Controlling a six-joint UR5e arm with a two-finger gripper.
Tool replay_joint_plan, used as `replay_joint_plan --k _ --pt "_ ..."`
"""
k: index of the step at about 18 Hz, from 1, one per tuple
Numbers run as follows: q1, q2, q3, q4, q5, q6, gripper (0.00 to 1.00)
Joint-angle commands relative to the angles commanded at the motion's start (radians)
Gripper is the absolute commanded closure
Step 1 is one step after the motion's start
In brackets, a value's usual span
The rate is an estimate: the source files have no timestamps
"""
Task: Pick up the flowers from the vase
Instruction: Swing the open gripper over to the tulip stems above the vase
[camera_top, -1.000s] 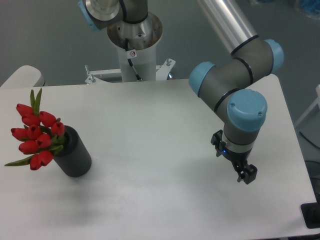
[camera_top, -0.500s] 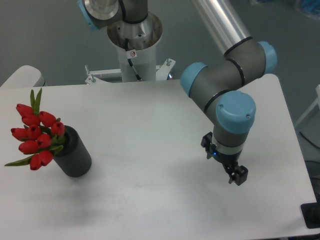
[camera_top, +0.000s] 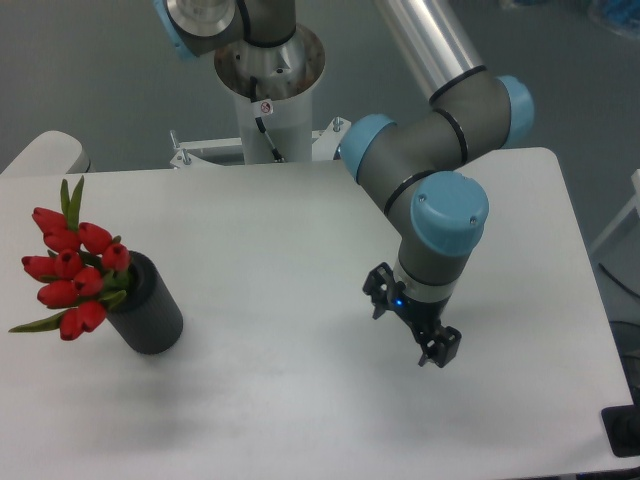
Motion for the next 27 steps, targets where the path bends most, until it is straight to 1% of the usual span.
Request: replay_joint_plan --k 4,6,9,12,13,15,17,18,19,21,23,24,27 --pt "0.005 0.067 -0.08 0.002 -0.128 0.002 0.0" --pt "0.0 0.092 -0.133 0.003 -0.207 0.006 0.0" --pt "-0.006 0.106 -0.193 0.043 -0.351 0.0 0.0" --pt "-0.008 0.117 -0.238 0.045 -0.518 -0.009 0.0" --pt "-0.009 0.124 -0.252 0.046 -0.554 -0.02 0.0" --pt "-0.015 0.143 -0.276 0.048 -0.579 -0.025 0.0" --pt "-0.05 0.157 -0.298 0.048 -0.583 -0.025 0.0" --pt "-0.069 0.157 -0.298 0.048 -0.588 -0.025 0.0" --pt "-0.081 0.157 -0.299 0.048 -0.605 -0.023 0.0" --pt "-0.1 0.157 -0.302 0.054 -0.68 -0.021 0.0" --pt "-0.112 0.157 -0.327 0.058 -0.75 -0.015 0.0" --pt "-0.12 0.157 -0.339 0.058 -0.77 -0.014 0.0" --pt "-0.136 0.183 -0.367 0.06 -0.775 -0.011 0.0"
